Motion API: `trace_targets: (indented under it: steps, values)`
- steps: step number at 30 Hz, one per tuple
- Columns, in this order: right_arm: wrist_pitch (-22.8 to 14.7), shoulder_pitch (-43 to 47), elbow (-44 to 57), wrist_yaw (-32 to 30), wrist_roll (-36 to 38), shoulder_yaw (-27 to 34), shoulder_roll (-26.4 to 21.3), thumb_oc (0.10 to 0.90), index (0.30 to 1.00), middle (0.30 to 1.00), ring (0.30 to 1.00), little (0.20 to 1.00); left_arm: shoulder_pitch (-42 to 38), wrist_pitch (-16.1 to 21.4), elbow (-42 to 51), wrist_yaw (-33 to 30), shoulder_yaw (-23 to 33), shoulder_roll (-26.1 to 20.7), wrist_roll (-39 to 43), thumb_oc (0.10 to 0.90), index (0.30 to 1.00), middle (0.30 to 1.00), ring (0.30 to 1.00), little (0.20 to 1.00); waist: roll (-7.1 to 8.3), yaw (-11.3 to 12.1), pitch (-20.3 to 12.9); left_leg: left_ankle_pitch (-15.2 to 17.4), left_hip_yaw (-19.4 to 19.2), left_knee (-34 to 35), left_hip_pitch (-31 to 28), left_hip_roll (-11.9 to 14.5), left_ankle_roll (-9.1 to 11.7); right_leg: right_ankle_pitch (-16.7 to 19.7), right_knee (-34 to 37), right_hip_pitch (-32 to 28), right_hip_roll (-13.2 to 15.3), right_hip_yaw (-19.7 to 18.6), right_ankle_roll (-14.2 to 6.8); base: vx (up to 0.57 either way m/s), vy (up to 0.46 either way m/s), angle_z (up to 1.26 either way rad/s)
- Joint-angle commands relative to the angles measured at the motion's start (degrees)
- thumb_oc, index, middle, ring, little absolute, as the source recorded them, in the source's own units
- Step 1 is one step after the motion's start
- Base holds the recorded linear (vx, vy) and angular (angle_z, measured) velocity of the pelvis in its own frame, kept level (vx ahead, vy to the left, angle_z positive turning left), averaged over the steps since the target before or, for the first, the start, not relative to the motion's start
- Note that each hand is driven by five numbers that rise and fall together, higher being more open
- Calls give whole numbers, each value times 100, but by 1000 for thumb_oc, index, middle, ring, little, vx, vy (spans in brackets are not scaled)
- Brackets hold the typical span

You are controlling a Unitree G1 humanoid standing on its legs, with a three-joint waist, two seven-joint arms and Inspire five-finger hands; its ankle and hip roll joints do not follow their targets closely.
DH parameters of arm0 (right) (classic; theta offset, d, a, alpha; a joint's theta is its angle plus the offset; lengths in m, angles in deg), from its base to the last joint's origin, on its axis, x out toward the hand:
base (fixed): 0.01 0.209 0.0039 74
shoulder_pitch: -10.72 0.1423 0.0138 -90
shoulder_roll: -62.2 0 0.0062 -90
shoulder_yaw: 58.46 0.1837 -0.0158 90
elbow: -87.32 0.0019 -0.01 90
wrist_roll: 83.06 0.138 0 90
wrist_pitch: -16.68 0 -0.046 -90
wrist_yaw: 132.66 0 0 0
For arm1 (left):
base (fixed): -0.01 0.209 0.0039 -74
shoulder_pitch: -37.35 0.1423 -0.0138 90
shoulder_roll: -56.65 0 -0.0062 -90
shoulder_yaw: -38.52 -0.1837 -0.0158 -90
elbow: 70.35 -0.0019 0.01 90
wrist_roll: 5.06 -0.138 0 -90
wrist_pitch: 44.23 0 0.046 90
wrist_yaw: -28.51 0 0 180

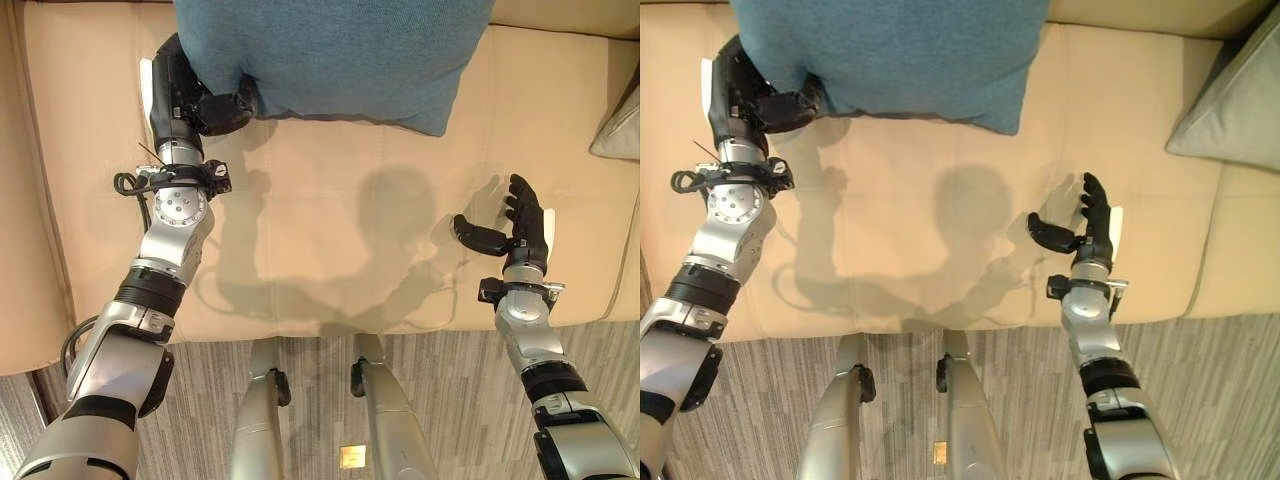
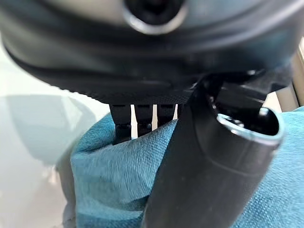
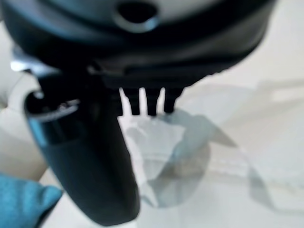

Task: Pick up all the scattered cushions and arrange them neatly on the sofa.

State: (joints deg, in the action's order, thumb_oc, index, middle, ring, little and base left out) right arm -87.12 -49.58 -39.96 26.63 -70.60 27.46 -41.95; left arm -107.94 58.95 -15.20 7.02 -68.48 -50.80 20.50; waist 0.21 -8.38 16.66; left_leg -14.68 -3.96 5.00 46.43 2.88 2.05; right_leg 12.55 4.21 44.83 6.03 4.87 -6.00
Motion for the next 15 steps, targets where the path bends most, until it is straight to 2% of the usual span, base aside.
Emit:
trace_targets:
  steps: [1, 6, 7, 10, 15]
  values:
    - [-246, -98, 257, 45, -101, 173, 8, 800, 900, 900, 900, 900, -404, 343, 350, 55, 111, -301, -450, 800, 900, 900, 900, 900, 39, 143, -370, 725, 51, 0, -245, -70, 410, -433, 79, -191, -12, 202, -543, 0, 0, 0]
    - [-249, -229, 290, 87, -73, 287, -5, 800, 900, 900, 900, 900, -174, 296, -132, 53, 407, -612, -351, 800, 900, 900, 900, 900, 48, 140, -423, 738, 33, 0, -375, -65, 414, -436, 79, -329, -5, 203, -534, -1, -2, -1]
    - [-254, -371, 335, 129, -31, 358, 7, 800, 900, 900, 900, 900, 22, 285, -257, 103, 555, -806, -337, 800, 900, 900, 900, 900, 51, 146, -447, 747, 25, 0, -468, -63, 420, -445, 79, -434, -6, 206, -527, 0, 0, 0]
    - [-241, -560, 391, 200, 14, 407, 44, 800, 900, 900, 900, 900, 427, 259, -345, 153, 792, -983, -334, 800, 900, 900, 900, 900, 59, 172, -488, 765, 16, 0, -633, -57, 428, -456, 79, -611, 4, 221, -519, 0, 0, 0]
    - [-221, -938, 542, 332, 53, 419, 172, 800, 900, 900, 900, 900, 1280, 302, -184, 219, 1221, -980, -326, 800, 900, 900, 900, 900, 110, 217, -532, 794, 13, 0, -1014, -48, 448, -494, 79, -1025, 2, 286, -489, 0, 0, 0]
